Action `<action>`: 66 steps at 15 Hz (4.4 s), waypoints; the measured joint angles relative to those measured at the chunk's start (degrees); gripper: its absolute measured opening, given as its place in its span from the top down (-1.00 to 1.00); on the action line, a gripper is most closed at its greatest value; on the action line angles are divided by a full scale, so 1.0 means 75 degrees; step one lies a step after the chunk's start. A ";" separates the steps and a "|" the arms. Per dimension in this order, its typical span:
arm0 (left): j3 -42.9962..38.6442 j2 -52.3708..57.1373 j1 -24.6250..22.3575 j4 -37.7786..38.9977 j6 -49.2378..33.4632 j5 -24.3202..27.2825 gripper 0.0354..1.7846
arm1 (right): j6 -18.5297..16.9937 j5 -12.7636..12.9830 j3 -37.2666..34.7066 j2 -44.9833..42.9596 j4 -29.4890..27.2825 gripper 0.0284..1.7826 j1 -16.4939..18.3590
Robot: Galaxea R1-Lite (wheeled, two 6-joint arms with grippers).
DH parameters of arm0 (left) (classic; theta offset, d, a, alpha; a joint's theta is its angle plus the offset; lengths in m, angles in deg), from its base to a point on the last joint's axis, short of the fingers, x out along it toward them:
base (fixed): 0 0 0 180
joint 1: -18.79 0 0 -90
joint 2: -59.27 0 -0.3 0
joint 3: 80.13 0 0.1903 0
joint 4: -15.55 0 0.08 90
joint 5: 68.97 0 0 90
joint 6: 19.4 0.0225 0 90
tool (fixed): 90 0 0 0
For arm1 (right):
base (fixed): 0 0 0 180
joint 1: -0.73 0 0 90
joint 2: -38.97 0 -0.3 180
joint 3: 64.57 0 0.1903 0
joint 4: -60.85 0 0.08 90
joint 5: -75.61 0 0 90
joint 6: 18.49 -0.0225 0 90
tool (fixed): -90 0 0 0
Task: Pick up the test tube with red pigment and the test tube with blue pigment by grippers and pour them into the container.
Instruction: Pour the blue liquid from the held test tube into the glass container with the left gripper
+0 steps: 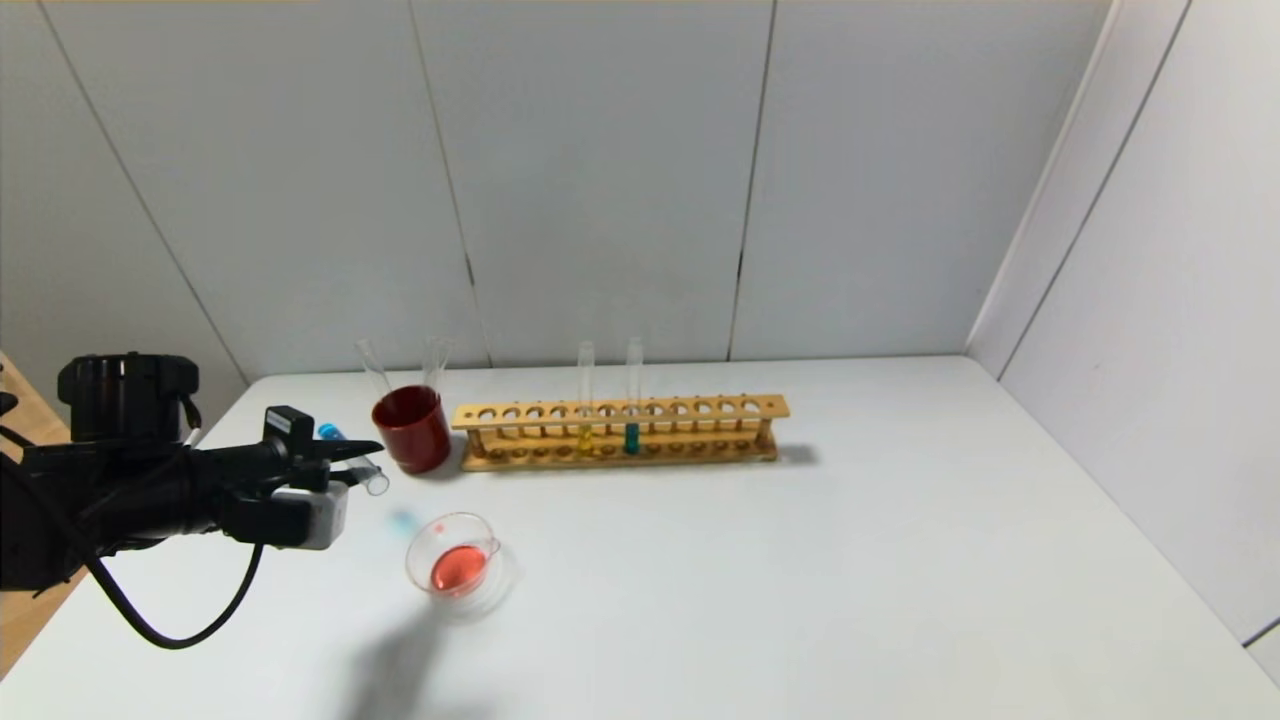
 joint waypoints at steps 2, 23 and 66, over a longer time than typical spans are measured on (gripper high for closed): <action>0.0023 -0.0044 0.0050 0.0000 0.0003 -0.0005 0.68 | 0.0003 0.0003 0.0000 0.0000 -0.0003 -0.96 0.0000; 0.0639 -0.0886 0.0327 0.0675 0.0982 -0.0213 0.68 | 0.0000 0.0000 0.0000 0.0000 0.0000 -0.96 0.0000; 0.0740 -0.1217 0.0814 0.1143 0.1967 -0.0821 0.68 | 0.0000 0.0000 0.0000 0.0000 0.0000 -0.96 0.0000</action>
